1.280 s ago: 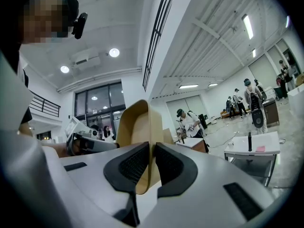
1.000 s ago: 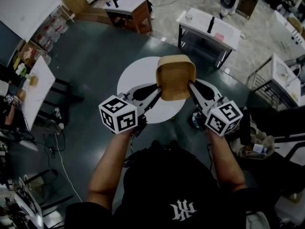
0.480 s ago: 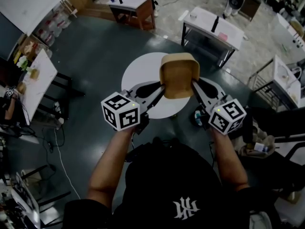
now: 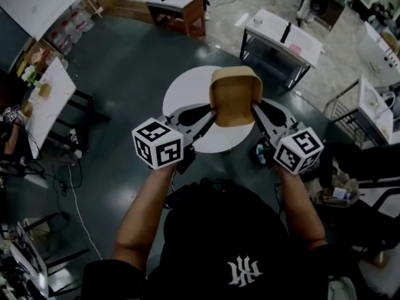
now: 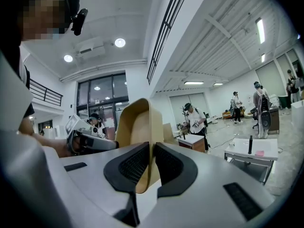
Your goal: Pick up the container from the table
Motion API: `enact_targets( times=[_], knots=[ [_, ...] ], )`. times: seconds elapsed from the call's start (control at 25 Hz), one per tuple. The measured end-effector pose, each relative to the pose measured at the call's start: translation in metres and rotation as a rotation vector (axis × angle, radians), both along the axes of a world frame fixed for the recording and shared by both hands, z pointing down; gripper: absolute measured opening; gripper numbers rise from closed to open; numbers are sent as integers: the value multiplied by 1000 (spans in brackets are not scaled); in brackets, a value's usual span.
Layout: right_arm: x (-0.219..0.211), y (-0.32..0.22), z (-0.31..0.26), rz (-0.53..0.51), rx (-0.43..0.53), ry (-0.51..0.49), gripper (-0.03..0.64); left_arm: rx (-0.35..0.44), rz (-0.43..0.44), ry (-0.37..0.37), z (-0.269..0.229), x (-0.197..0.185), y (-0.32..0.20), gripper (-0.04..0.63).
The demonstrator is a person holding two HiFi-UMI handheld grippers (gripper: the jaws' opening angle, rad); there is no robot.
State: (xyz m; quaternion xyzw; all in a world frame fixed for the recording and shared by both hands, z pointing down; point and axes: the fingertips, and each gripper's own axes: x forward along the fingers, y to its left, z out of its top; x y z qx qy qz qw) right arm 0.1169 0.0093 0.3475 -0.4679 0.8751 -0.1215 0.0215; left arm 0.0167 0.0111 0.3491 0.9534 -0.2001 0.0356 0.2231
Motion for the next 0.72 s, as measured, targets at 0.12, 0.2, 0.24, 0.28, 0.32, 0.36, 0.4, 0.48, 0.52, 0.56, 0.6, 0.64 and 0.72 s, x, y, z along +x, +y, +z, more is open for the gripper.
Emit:
enact_targets(
  times=[0.12, 0.2, 0.24, 0.28, 0.32, 0.36, 0.4, 0.48, 0.52, 0.56, 0.6, 0.64, 0.72],
  knots=[
    [-8, -2, -1, -4, 2, 4, 64, 2, -2, 6, -1, -8, -2, 41],
    [-9, -2, -1, -5, 3, 5, 64, 5, -3, 9, -2, -9, -3, 41],
    [-10, -2, -1, -4, 2, 5, 64, 6, -2, 10, -2, -9, -3, 41],
    [-10, -2, -1, -2, 2, 6, 64, 6, 0, 12, -1, -10, -3, 41],
    [-11, -2, -1, 1, 2, 7, 64, 5, 3, 13, -1, -11, -3, 41],
    [-11, -3, -1, 3, 2, 8, 64, 4, 6, 15, -1, -11, -4, 41],
    [-12, -4, 0, 4, 2, 9, 64, 3, 9, 15, 0, -12, -4, 41],
    [-12, -4, 1, 7, 0, 10, 64, 1, 14, 17, 1, -12, -5, 43],
    [-13, -5, 2, 10, -1, 11, 64, 1, 15, 18, 2, -13, -6, 43],
    [-15, -7, 2, 12, -2, 12, 64, 1, 16, 18, 2, -15, -7, 43],
    [-18, -9, 2, 13, -2, 13, 64, 1, 17, 19, 2, -18, -9, 43],
    [-22, -11, 2, 14, -2, 14, 64, 1, 18, 20, 2, -22, -12, 43],
    [-28, -15, 2, 15, -2, 15, 64, 0, 20, 21, 2, -28, -16, 42]
  ],
)
